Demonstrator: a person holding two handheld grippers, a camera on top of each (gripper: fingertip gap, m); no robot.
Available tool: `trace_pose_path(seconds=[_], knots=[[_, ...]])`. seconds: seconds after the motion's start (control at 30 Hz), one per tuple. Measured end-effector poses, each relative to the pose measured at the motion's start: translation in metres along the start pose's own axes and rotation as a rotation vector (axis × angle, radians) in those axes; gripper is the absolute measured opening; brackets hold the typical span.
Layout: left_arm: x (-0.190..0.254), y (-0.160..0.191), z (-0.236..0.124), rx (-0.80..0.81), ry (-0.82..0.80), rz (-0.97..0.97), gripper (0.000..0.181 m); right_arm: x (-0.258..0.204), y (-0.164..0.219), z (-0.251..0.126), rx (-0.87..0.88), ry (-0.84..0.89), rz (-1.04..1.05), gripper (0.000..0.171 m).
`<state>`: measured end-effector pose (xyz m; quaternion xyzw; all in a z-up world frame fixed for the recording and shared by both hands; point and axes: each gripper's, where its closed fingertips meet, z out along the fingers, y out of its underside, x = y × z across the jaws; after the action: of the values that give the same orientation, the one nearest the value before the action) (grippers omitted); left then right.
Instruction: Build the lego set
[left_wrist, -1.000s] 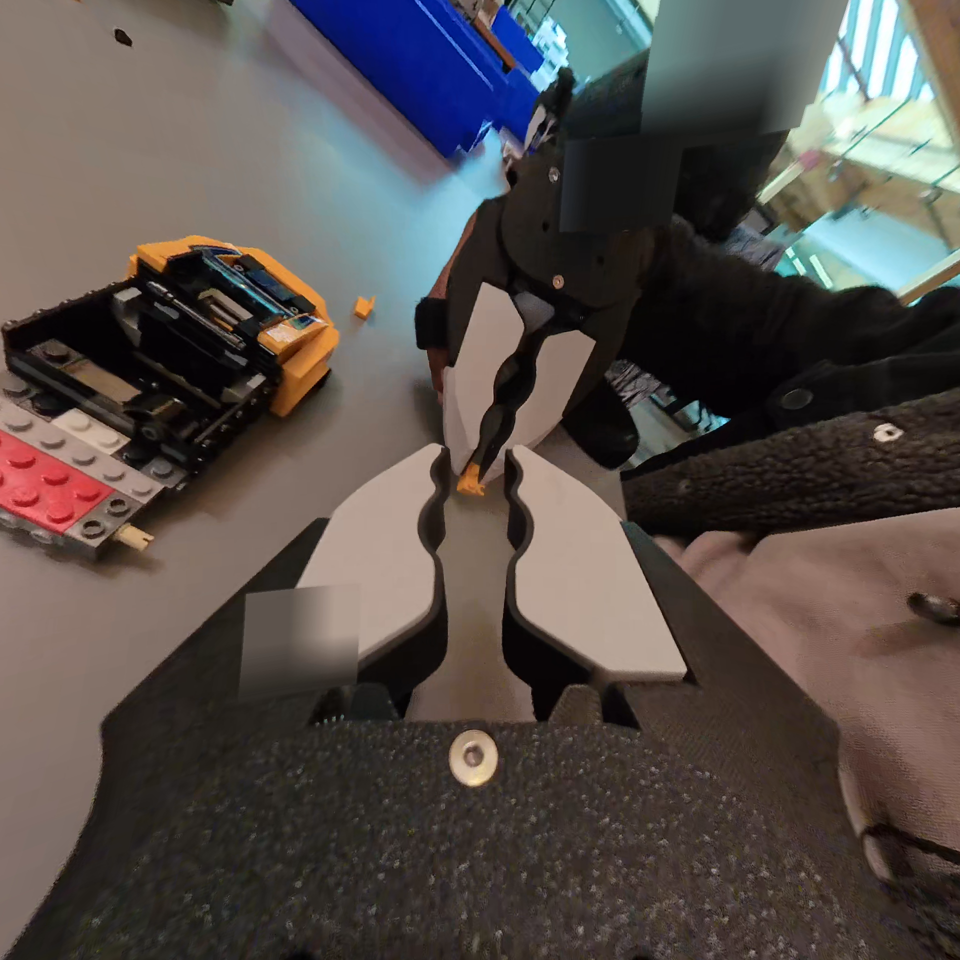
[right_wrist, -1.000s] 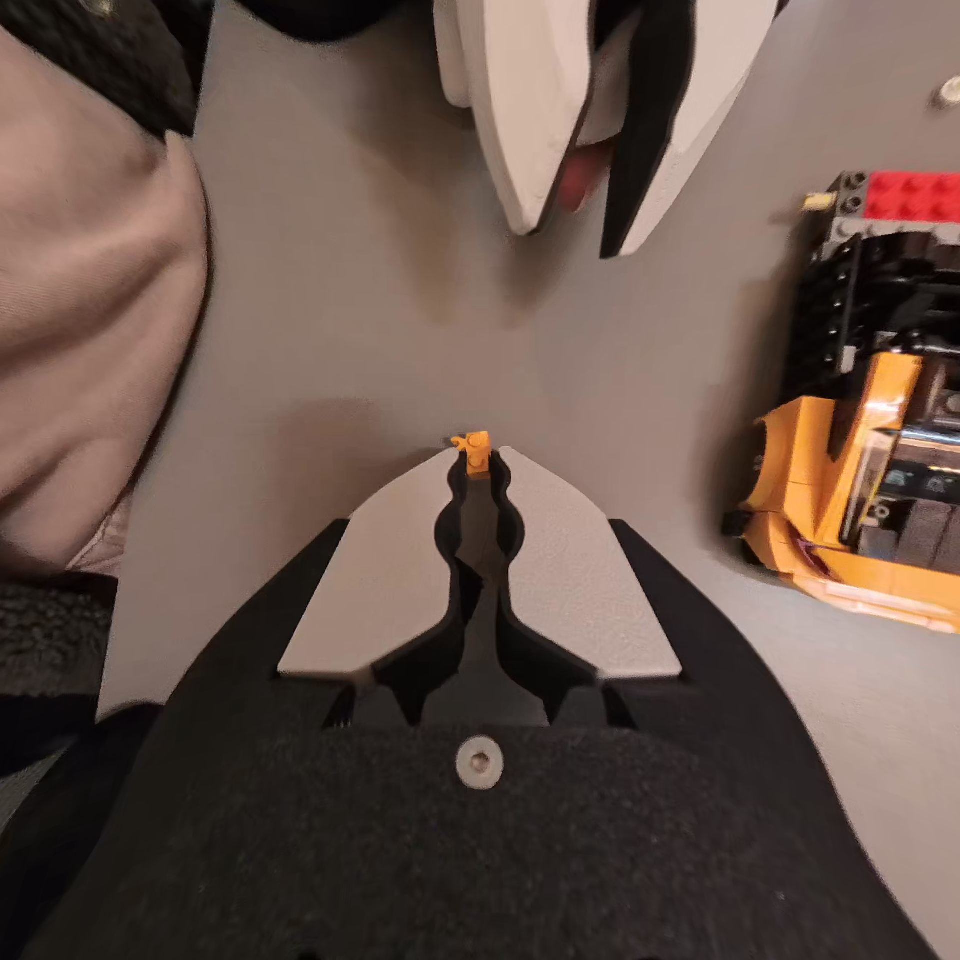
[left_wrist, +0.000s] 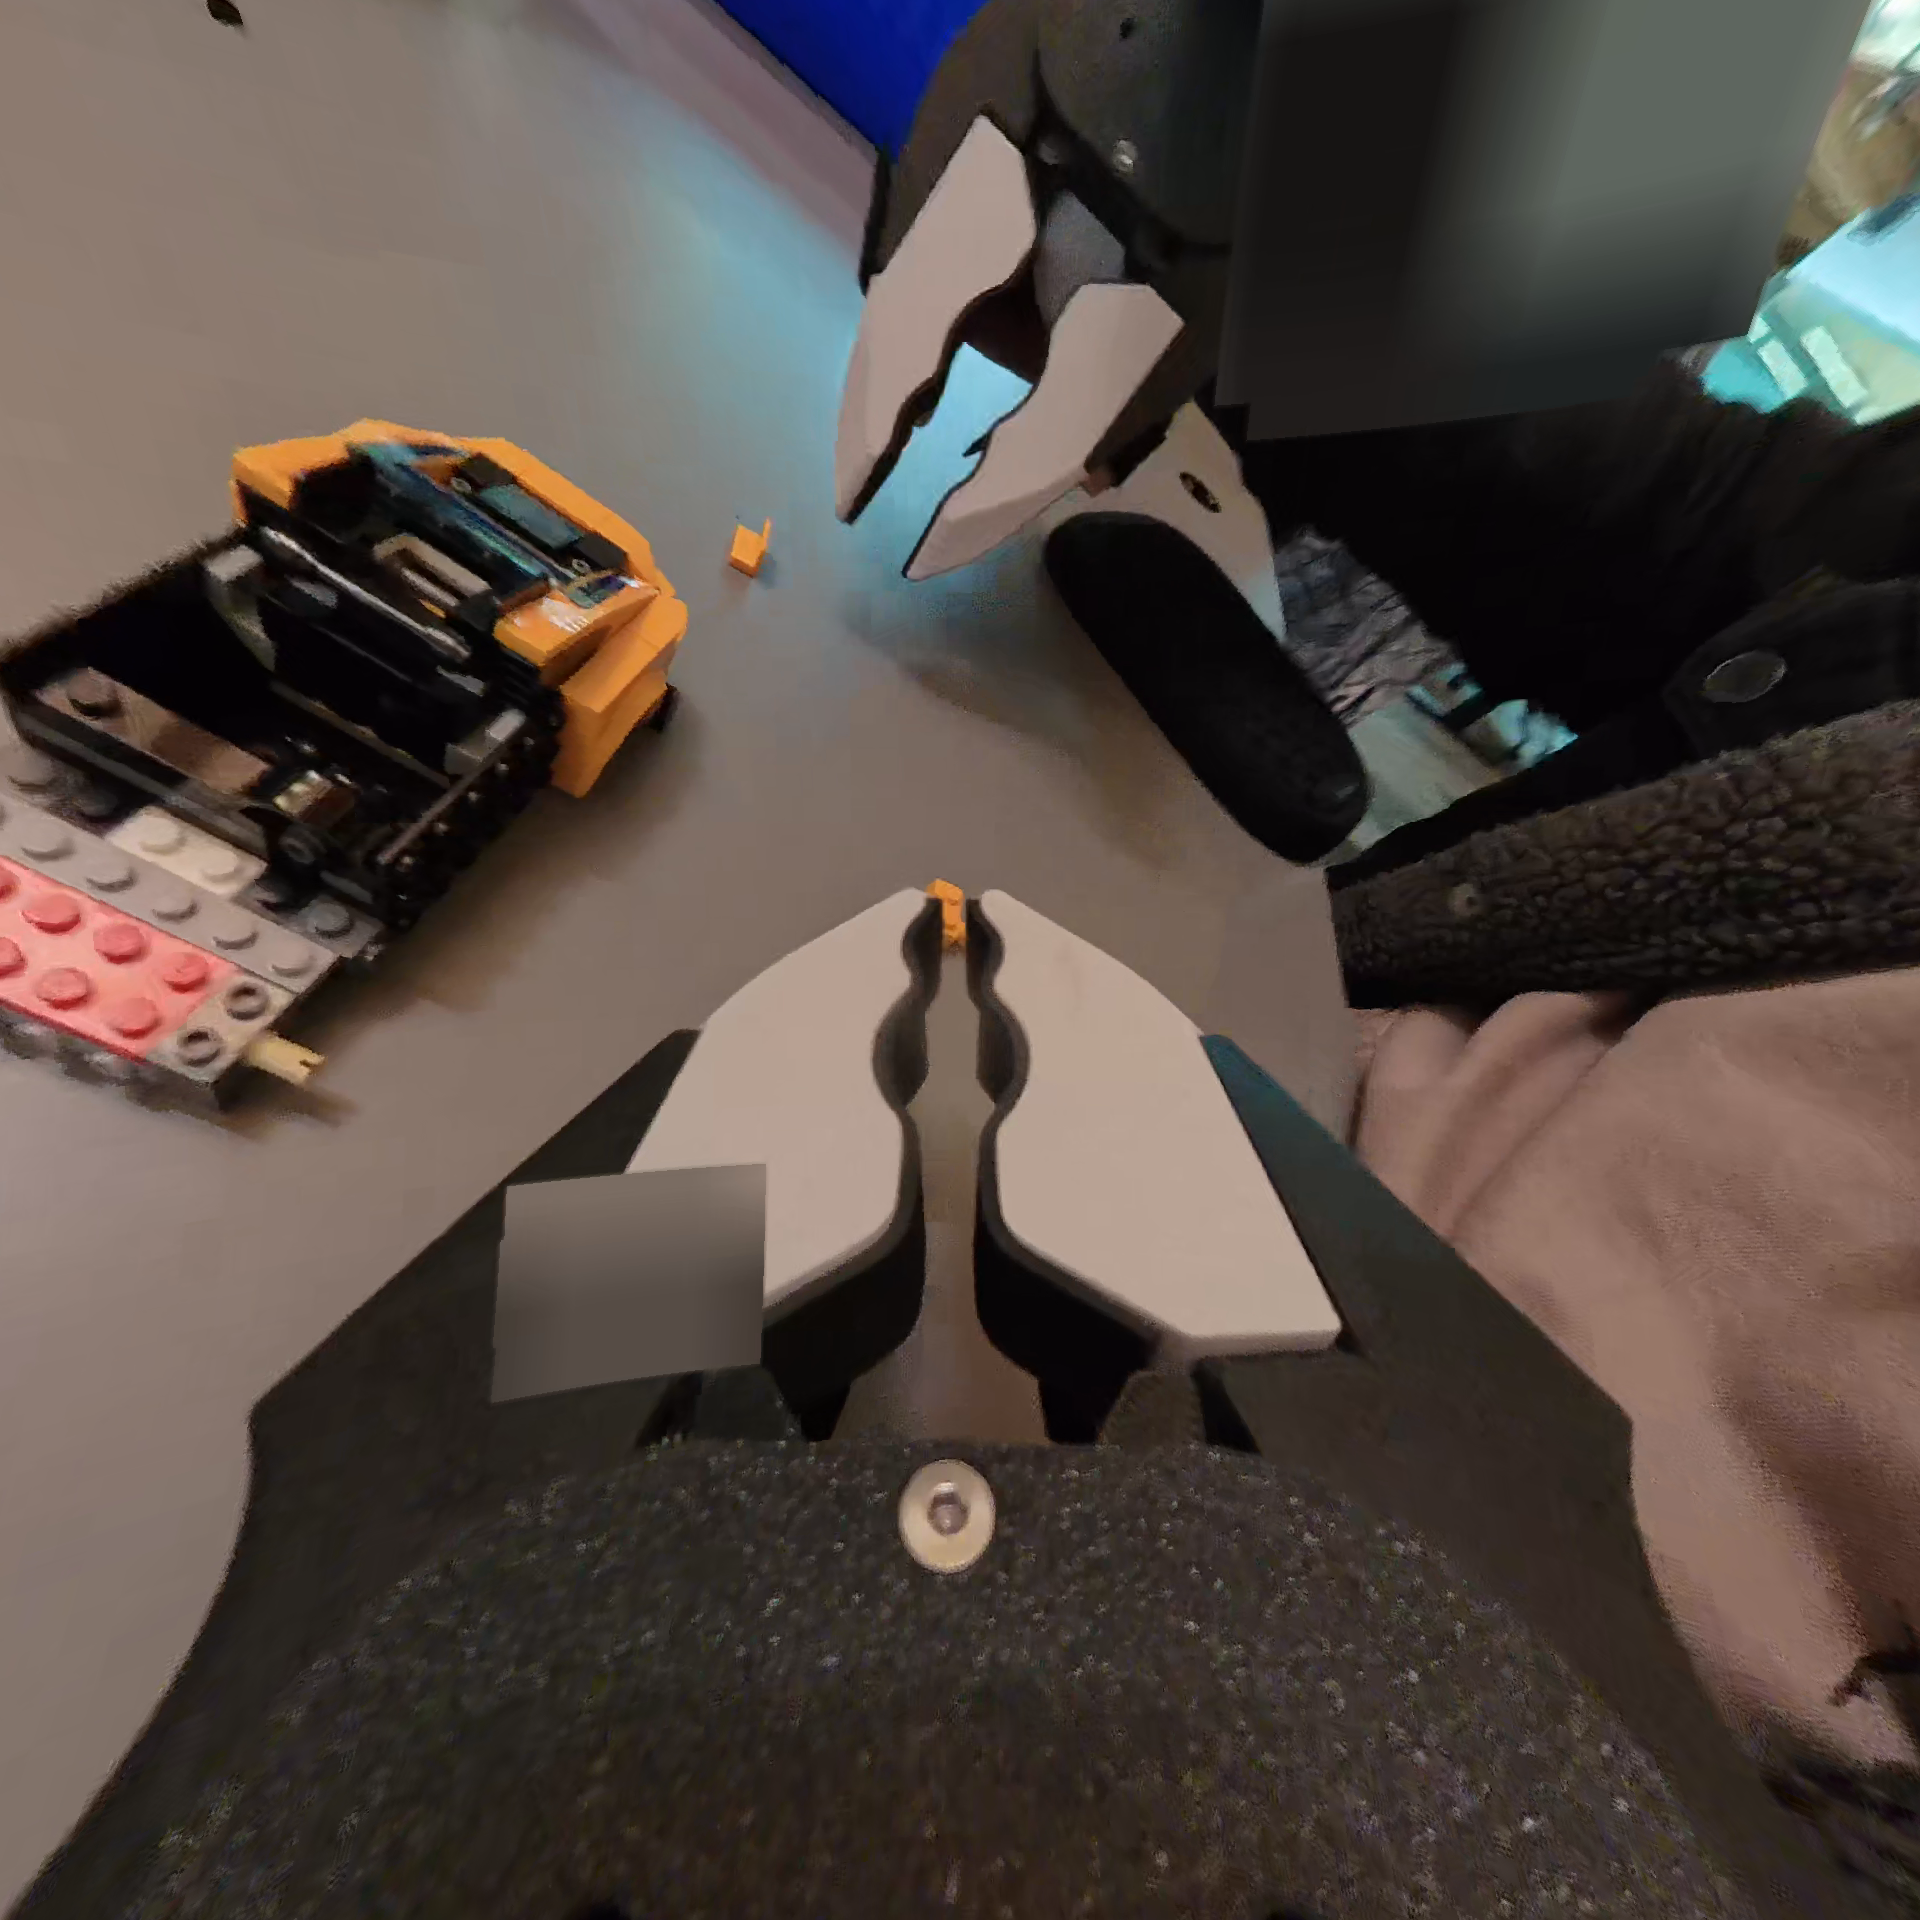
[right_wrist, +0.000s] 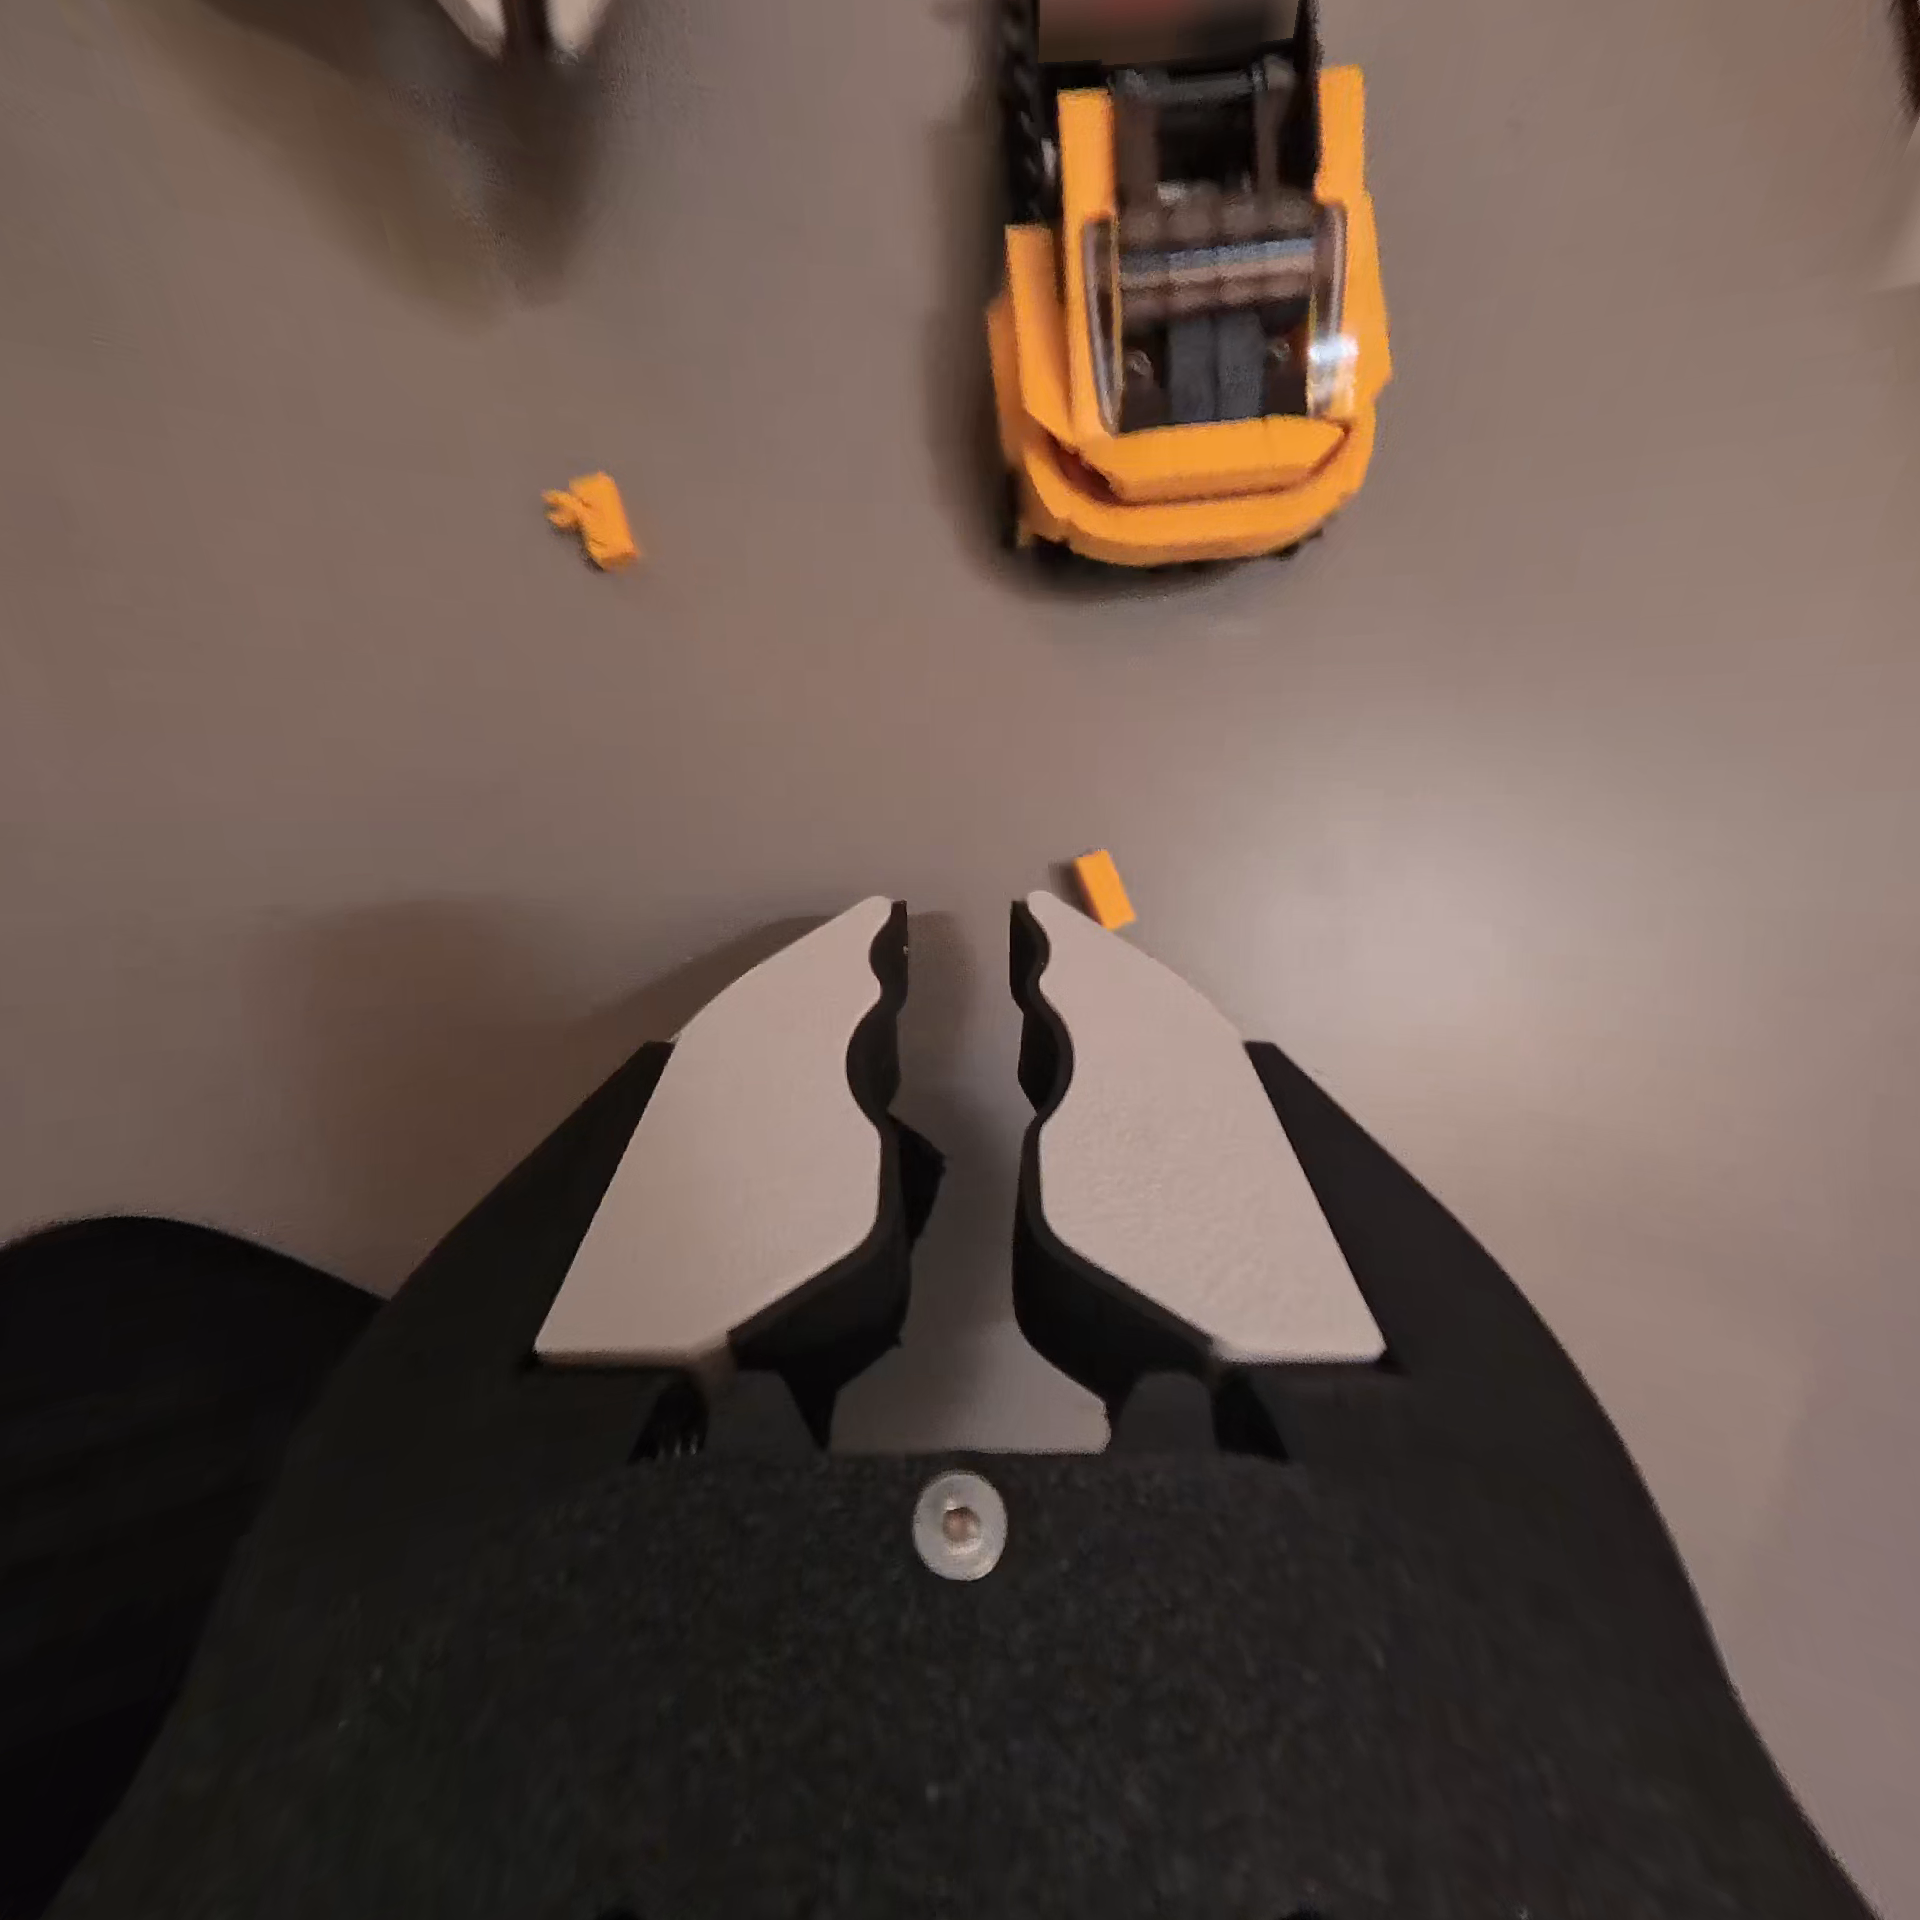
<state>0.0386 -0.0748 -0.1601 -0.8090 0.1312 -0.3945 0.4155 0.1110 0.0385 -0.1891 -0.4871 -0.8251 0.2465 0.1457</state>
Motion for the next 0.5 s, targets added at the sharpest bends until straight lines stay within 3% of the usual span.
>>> trace_pose_path(seconds=[0.17, 0.5], knots=[[-0.008, -0.003, -0.004, 0.008, -0.121, 0.153, 0.000, 0.023, 0.006, 0.009, -0.034, 0.020, -0.013, 0.018], [-0.012, 0.003, 0.000, -0.028, -0.144, 0.160, 0.000, 0.020, -0.002, 0.023, -0.081, -0.009, -0.088, 0.001]])
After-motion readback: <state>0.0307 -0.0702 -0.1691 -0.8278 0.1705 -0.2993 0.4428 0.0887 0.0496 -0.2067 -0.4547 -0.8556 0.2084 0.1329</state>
